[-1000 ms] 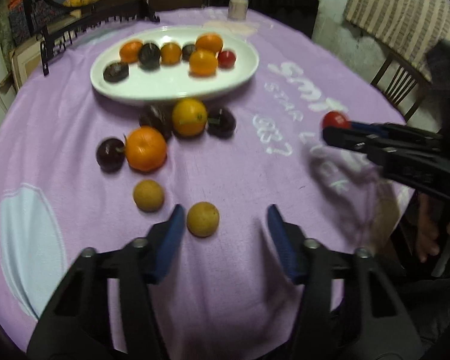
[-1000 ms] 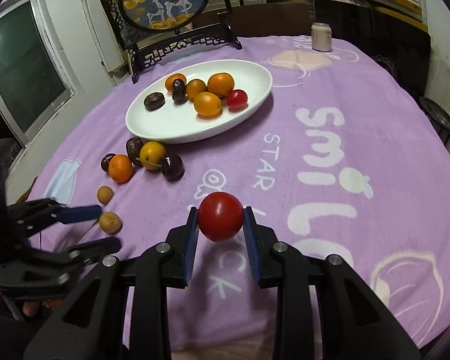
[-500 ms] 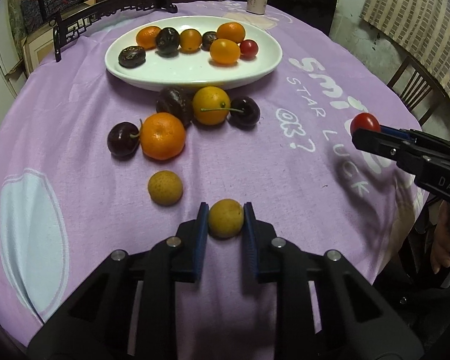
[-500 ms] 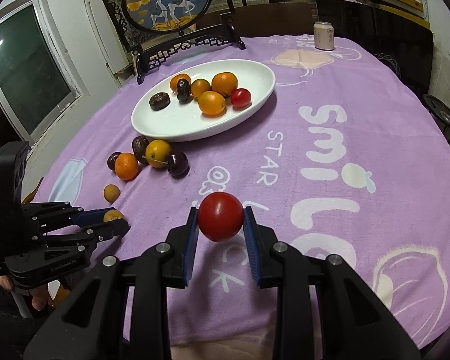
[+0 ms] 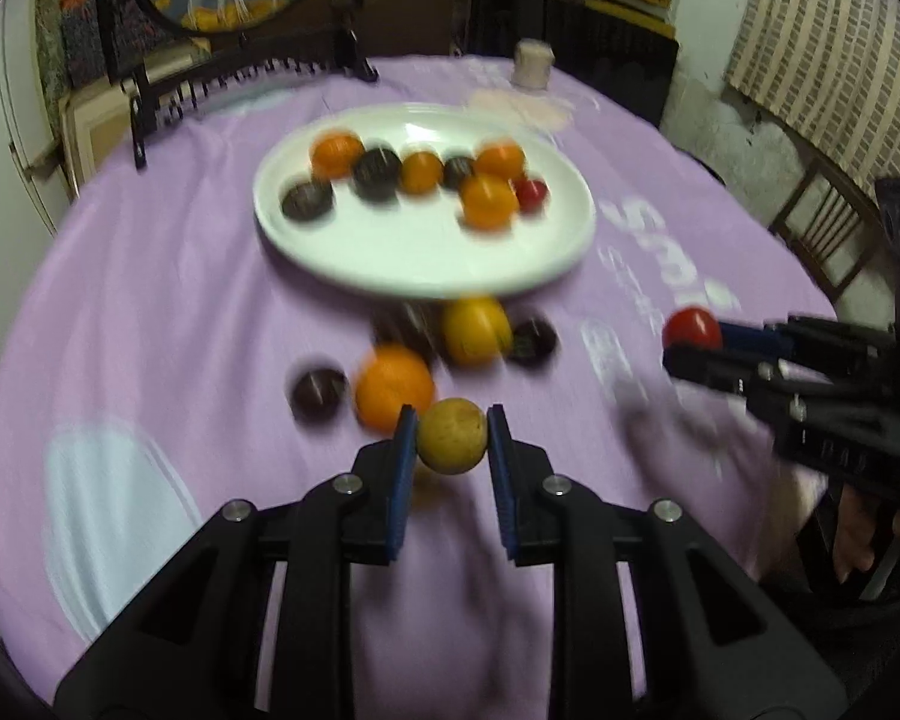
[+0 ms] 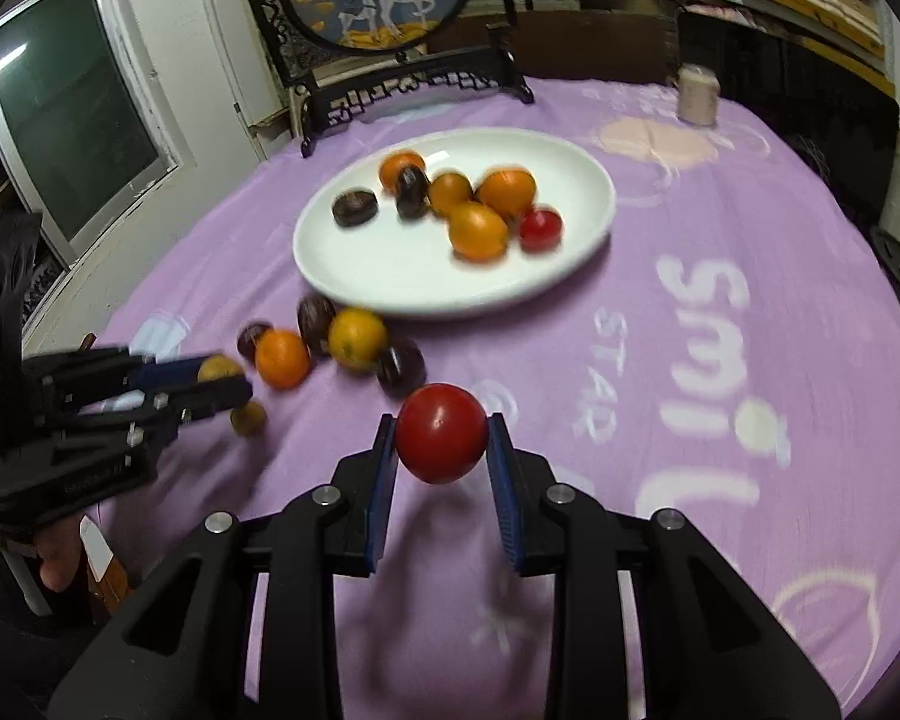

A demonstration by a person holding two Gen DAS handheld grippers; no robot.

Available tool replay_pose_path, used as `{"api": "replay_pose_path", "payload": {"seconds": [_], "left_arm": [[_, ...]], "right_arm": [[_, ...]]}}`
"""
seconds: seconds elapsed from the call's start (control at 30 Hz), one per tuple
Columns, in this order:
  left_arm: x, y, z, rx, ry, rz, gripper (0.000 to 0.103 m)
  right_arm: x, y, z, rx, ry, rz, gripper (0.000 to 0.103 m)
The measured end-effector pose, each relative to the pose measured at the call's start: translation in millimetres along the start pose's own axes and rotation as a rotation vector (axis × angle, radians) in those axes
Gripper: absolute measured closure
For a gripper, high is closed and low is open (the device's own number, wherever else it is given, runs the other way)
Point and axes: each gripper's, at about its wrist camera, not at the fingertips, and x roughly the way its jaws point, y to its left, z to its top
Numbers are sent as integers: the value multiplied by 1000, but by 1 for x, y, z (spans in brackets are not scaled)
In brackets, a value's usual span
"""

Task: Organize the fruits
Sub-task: 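Carry the tomato and yellow fruit over the plate and open both tools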

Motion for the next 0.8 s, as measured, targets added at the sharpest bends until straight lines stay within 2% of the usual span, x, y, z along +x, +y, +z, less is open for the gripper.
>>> {"api": "replay_pose_path", "payload": {"seconds": [0.13,0.27,0.37,0.5,0.63,0.8], "left_arm": [[11,15,51,-25,-33,48,80],[28,22,100,-48,-41,58,80],[47,26,129,-61,-53,102,79],[78,43,140,-128,-20,84,79],[93,58,138,-156,12,72,79],[94,63,139,-163,-2,71,76]], "right_arm": [[7,5,39,-30,-33,7,73],[26,8,77,-39,-22,35,73],[49,11,103,-55,-13,4,73],[85,6,122,-63,9,-59,73],[102,0,124,-56,35,-47,73],[108,2,127,-74,17,-58,72]]}}
